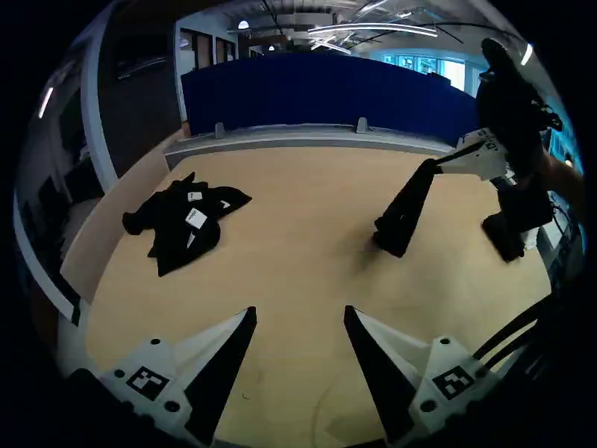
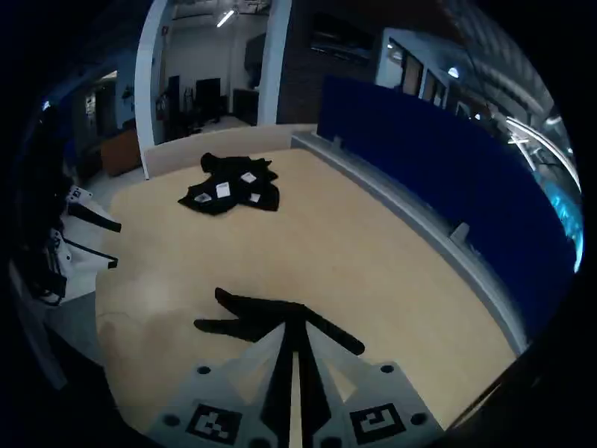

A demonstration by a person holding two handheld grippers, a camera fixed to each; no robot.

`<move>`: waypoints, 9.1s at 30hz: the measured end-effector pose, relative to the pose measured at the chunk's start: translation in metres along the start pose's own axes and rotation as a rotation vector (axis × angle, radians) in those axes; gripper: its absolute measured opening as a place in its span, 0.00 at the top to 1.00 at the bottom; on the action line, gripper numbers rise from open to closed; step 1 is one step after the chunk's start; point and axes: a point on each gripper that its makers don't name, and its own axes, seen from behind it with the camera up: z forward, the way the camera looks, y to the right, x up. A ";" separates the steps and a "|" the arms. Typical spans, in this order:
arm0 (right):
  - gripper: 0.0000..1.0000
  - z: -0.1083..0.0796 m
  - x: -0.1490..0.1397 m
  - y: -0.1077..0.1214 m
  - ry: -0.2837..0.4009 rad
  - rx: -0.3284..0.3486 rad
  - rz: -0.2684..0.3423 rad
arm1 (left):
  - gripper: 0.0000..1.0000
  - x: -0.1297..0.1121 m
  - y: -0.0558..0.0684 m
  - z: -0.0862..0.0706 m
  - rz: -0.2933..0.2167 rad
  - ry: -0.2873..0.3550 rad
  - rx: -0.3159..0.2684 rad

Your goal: Fold towel

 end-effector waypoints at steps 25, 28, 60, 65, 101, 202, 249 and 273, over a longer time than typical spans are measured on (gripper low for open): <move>0.97 -0.056 -0.001 0.047 0.001 -0.073 0.010 | 0.13 0.017 0.015 0.008 0.035 0.027 -0.049; 0.96 -0.068 -0.006 0.058 0.005 -0.079 0.029 | 0.14 0.021 0.018 0.010 0.042 0.029 -0.056; 0.97 -0.194 -0.139 0.216 -0.131 -0.186 0.100 | 0.13 0.027 0.039 0.024 0.068 -0.025 -0.058; 0.96 -0.200 -0.153 0.230 -0.135 -0.197 0.123 | 0.13 0.028 0.046 0.025 0.078 -0.031 -0.059; 0.96 -0.276 -0.317 0.194 -0.238 -0.290 0.401 | 0.13 0.036 0.072 0.026 0.111 -0.041 -0.090; 0.05 -0.202 -0.342 0.193 -0.159 -0.535 0.638 | 0.13 0.043 0.054 0.022 0.133 -0.031 -0.054; 0.05 -0.200 -0.306 0.206 -0.083 -0.566 0.664 | 0.13 0.055 0.035 0.026 0.116 0.002 -0.031; 0.05 -0.240 -0.193 0.112 0.173 -0.715 0.598 | 0.13 0.094 0.024 0.034 0.087 0.149 -0.086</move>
